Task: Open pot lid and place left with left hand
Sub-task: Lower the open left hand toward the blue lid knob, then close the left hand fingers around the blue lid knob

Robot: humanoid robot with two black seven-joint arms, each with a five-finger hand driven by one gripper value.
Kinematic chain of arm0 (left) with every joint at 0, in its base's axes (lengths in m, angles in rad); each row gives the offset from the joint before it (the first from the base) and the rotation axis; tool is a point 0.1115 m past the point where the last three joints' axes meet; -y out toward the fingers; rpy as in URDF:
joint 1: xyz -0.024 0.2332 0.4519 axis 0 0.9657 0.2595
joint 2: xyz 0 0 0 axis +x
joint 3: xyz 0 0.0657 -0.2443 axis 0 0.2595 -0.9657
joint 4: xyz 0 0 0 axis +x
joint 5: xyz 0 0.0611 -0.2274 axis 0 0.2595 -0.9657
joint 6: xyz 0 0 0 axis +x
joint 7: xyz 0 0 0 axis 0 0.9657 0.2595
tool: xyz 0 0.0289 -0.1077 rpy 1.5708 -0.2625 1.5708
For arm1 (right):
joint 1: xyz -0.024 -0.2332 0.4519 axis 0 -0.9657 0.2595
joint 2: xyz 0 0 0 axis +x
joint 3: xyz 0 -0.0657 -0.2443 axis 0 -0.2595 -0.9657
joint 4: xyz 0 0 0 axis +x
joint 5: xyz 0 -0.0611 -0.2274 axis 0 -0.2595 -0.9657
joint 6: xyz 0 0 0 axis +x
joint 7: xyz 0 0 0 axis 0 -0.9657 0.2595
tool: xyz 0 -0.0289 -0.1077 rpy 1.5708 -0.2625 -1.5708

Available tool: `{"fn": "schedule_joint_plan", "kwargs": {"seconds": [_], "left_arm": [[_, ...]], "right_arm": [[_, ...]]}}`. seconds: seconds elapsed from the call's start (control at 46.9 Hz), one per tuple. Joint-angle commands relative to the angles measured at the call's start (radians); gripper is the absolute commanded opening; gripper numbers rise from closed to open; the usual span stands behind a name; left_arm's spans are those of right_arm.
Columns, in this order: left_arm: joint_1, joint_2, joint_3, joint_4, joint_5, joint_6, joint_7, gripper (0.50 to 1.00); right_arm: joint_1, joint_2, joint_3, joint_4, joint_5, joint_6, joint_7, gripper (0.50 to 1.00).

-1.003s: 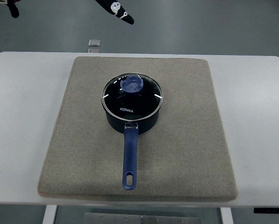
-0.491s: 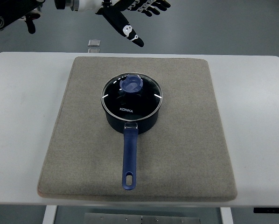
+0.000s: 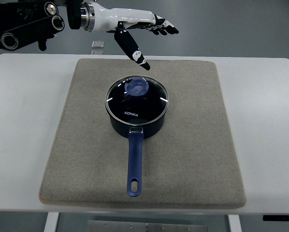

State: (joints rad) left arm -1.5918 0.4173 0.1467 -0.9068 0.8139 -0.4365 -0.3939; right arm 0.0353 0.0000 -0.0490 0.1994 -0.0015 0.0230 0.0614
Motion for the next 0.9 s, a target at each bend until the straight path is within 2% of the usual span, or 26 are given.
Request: {"fn": "schedule_joint_plan", "kwargs": {"seconds": [0.0, 0.085, 0.213, 0.341, 0.875], "left_arm": [[-0.02, 0.012, 0.027, 0.0, 0.01, -0.073, -0.009, 0.956], [-0.045, 0.034, 0.057, -0.02, 0.083, -0.131, -0.043, 0.941], [-0.062, 0.064, 0.059, -0.058, 0.286, -0.148, -0.149, 0.934], [-0.088, 0.08, 0.057, -0.086, 0.398, -0.171, -0.21, 0.934], [-0.132, 0.075, 0.06, -0.122, 0.613, -0.174, -0.217, 0.93]], "right_arm": [[0.0, 0.0, 0.0, 0.0, 0.0, 0.0, 0.0, 0.917], [0.0, 0.0, 0.0, 0.0, 0.0, 0.0, 0.0, 0.917], [0.0, 0.0, 0.0, 0.0, 0.0, 0.0, 0.0, 0.917], [0.0, 0.0, 0.0, 0.0, 0.0, 0.0, 0.0, 0.917], [0.0, 0.0, 0.0, 0.0, 0.0, 0.0, 0.0, 0.915]]}}
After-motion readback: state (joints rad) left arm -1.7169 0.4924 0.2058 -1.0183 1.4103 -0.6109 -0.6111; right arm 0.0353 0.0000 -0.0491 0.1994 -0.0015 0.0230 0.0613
